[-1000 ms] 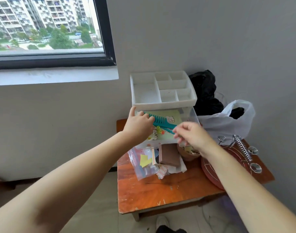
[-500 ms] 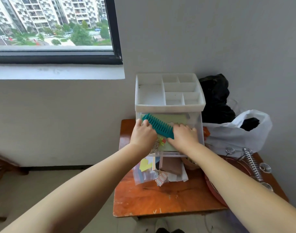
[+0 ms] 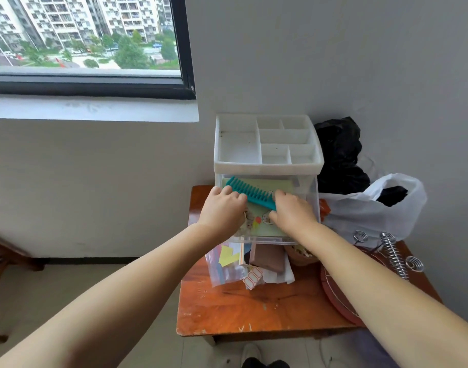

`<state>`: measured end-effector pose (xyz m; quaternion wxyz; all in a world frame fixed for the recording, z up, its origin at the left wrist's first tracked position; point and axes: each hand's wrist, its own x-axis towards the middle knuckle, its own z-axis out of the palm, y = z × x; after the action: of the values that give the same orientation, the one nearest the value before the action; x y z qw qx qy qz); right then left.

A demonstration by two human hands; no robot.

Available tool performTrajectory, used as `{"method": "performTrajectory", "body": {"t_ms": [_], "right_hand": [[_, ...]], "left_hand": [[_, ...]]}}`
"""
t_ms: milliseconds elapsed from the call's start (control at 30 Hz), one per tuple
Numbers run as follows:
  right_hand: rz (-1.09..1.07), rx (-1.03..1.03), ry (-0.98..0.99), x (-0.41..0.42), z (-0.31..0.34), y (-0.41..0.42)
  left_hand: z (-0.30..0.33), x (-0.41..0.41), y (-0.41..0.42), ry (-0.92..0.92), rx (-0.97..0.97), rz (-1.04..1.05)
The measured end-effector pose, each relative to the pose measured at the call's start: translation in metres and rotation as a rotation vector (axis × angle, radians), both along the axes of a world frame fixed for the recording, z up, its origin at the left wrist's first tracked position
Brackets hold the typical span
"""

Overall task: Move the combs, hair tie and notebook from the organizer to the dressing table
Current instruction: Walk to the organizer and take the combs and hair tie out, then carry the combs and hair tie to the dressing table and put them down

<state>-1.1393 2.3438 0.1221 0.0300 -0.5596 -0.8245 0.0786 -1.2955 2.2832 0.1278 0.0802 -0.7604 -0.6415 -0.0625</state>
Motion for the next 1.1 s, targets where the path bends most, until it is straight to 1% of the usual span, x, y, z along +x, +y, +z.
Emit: {"method": "performTrajectory", "body": {"t_ms": [133,233,300,367,433,500,567,633,733,833,933,1000,1100], "right_hand": [[0.073,-0.151,0.097,0.012,0.020,-0.005],[0.074,-0.174,0.154,0.023,0.034,-0.014],[0.035,-0.190,0.193,0.028,0.039,-0.024],[0.013,-0.200,0.256,0.028,0.042,-0.038],[0.058,-0.194,0.317,0.020,0.045,-0.052],[0.148,-0.203,0.363,0.002,0.049,-0.066],[0.220,-0.244,0.416,-0.023,0.052,-0.078],[0.296,-0.269,0.428,-0.055,0.053,-0.087],[0.428,-0.268,0.363,-0.108,0.045,-0.106],[0.586,-0.293,0.257,-0.158,0.028,-0.144],[0.802,-0.286,0.136,-0.199,0.002,-0.210],[0.952,-0.330,0.068,-0.218,-0.018,-0.275],[1.097,-0.330,-0.019,-0.230,-0.044,-0.350]], "left_hand": [[0.015,-0.013,-0.011,-0.500,0.073,0.136],[0.022,-0.027,-0.023,-0.789,0.052,0.232],[0.024,-0.035,-0.032,-0.953,0.020,0.304],[0.025,-0.041,-0.042,-1.188,-0.020,0.371],[0.026,-0.046,-0.056,-1.443,-0.036,0.416],[0.027,-0.056,-0.073,-1.573,-0.011,0.450],[0.027,-0.071,-0.096,-1.622,0.040,0.502],[0.026,-0.091,-0.124,-1.633,0.111,0.585],[0.020,-0.120,-0.179,-1.621,0.253,0.752],[0.005,-0.133,-0.252,-1.596,0.438,0.985],[-0.017,-0.128,-0.340,-1.551,0.568,1.218],[-0.034,-0.115,-0.415,-1.523,0.682,1.412],[-0.055,-0.091,-0.503,-1.466,0.726,1.629]]}}
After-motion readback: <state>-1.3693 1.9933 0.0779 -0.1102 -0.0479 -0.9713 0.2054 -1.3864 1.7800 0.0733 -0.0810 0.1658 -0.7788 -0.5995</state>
